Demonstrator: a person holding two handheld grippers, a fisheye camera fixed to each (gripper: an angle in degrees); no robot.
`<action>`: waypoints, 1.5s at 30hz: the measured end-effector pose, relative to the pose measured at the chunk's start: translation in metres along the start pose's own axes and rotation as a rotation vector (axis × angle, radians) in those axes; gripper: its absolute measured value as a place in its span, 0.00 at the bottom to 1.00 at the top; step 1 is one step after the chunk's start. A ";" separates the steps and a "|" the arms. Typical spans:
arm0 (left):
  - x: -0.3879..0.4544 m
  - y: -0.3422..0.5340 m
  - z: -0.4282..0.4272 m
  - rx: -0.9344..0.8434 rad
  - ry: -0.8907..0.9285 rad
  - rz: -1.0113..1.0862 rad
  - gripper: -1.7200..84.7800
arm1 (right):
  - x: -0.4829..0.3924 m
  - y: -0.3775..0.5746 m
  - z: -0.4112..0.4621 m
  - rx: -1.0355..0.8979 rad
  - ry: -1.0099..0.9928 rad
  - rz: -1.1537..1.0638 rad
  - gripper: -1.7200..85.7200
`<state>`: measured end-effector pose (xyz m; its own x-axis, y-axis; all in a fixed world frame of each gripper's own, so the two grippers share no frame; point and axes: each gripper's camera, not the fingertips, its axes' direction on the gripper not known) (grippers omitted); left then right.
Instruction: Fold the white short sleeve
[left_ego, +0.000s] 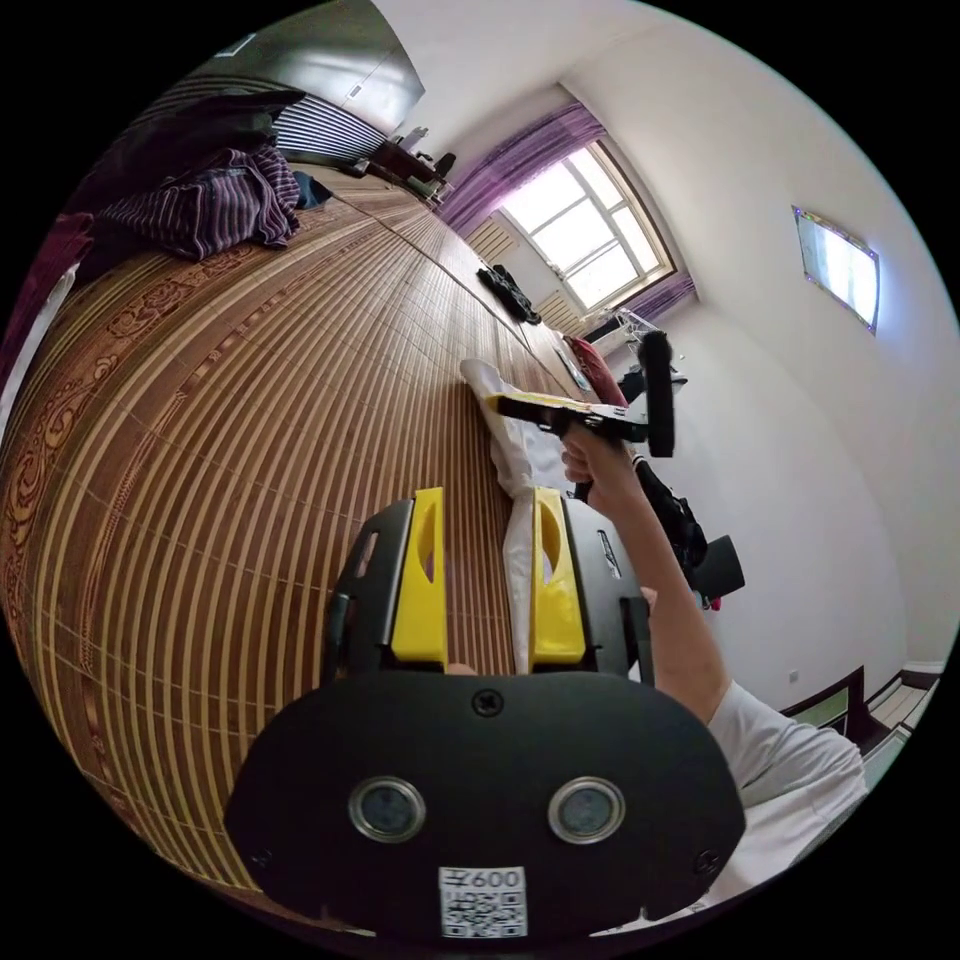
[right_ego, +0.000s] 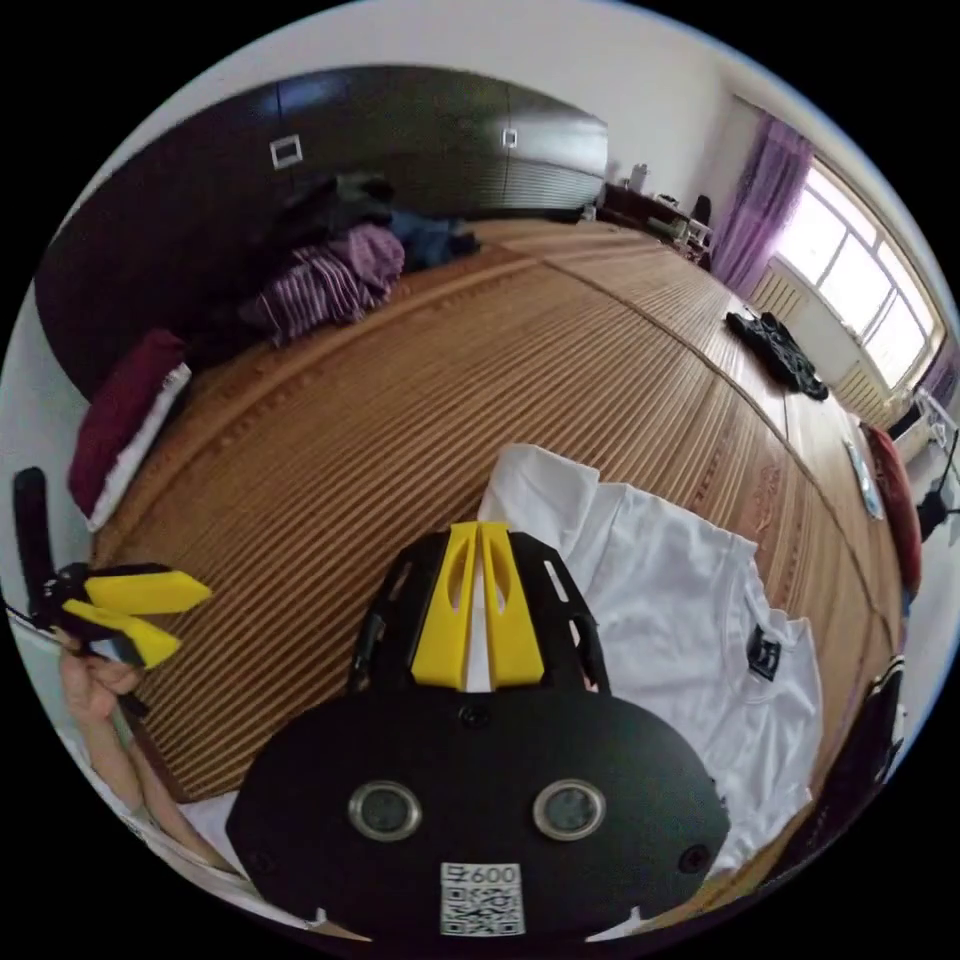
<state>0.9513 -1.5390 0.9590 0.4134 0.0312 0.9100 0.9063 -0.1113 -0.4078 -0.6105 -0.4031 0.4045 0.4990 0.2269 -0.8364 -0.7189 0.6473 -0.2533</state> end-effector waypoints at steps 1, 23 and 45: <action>0.004 0.000 0.000 0.000 0.001 0.000 0.16 | 0.013 0.009 -0.018 0.047 -0.047 0.014 0.01; 0.080 0.024 0.038 -0.085 0.045 0.003 0.16 | 0.022 0.163 -0.042 -0.084 0.120 -0.245 0.09; 0.022 0.097 0.045 0.193 0.083 -0.120 0.14 | 0.063 0.253 -0.027 0.001 -0.427 -0.441 0.06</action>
<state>1.0523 -1.5048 0.9356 0.2999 -0.0497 0.9527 0.9519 0.0805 -0.2955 -0.7746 -0.2447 0.2742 0.8993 0.2092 -0.3840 -0.4004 0.7471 -0.5306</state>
